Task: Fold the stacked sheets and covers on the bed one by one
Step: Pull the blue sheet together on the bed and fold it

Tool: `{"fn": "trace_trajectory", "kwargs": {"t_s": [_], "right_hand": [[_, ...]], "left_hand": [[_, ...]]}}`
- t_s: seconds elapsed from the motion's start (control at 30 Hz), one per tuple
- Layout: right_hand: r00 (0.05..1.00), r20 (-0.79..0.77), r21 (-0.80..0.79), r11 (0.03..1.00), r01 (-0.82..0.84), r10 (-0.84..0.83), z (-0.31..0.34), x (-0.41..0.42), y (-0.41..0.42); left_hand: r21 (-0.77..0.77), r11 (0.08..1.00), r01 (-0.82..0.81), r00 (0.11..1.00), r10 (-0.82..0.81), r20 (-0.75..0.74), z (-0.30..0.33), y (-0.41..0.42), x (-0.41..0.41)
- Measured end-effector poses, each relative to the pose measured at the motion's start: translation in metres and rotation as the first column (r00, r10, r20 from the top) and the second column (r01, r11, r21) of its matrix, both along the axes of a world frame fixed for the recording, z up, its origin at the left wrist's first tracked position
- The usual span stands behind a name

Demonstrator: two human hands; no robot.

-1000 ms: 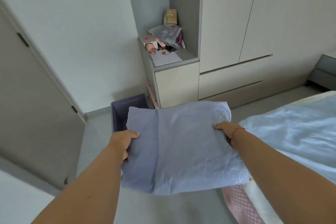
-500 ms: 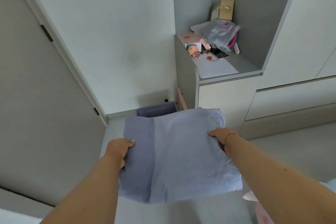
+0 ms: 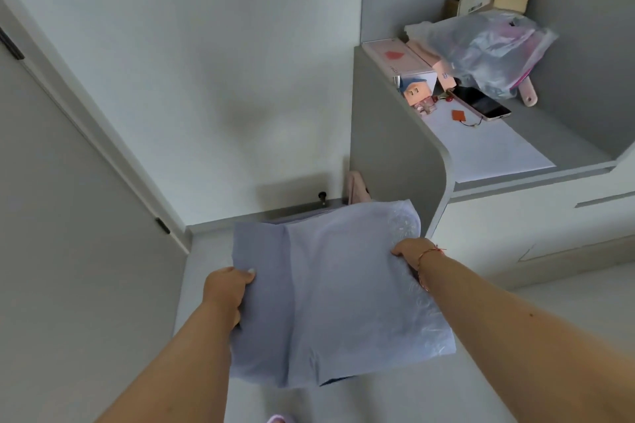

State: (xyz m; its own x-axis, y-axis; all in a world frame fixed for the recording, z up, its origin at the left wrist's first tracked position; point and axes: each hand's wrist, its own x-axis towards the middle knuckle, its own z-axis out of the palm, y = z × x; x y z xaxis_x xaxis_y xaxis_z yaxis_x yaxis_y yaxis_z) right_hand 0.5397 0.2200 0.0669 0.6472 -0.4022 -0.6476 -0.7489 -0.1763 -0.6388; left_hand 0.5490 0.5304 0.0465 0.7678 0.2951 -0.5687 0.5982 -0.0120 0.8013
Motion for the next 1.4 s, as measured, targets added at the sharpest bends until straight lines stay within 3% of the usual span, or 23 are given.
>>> {"fn": "trace_trajectory", "kwargs": {"t_s": [0.37, 0.53, 0.87, 1.1, 1.4], "right_hand": [[0.995, -0.026, -0.085, 0.992, 0.09, -0.092, -0.083, 0.125, 0.04], [0.992, -0.035, -0.117, 0.986, 0.119, -0.123, -0.144, 0.166, 0.042], [0.999, 0.021, -0.155, 0.987, -0.03, 0.034, -0.326, 0.245, 0.05], [0.996, -0.037, -0.154, 0.984, -0.09, 0.085, -0.434, 0.272, 0.047], [0.982, -0.119, -0.219, 0.961, -0.169, 0.146, -0.528, 0.287, 0.05]], "left_hand": [[-0.062, 0.995, 0.083, 0.996, -0.084, -0.014, -0.086, 0.024, 0.144], [-0.008, 0.995, 0.099, 0.995, -0.099, -0.026, -0.144, 0.016, 0.182], [0.134, 0.984, 0.117, 0.993, -0.112, -0.043, -0.314, -0.012, 0.231], [0.199, 0.974, 0.107, 0.993, -0.095, -0.067, -0.417, -0.022, 0.253], [0.24, 0.969, 0.063, 0.994, -0.039, -0.104, -0.508, -0.038, 0.258]]}}
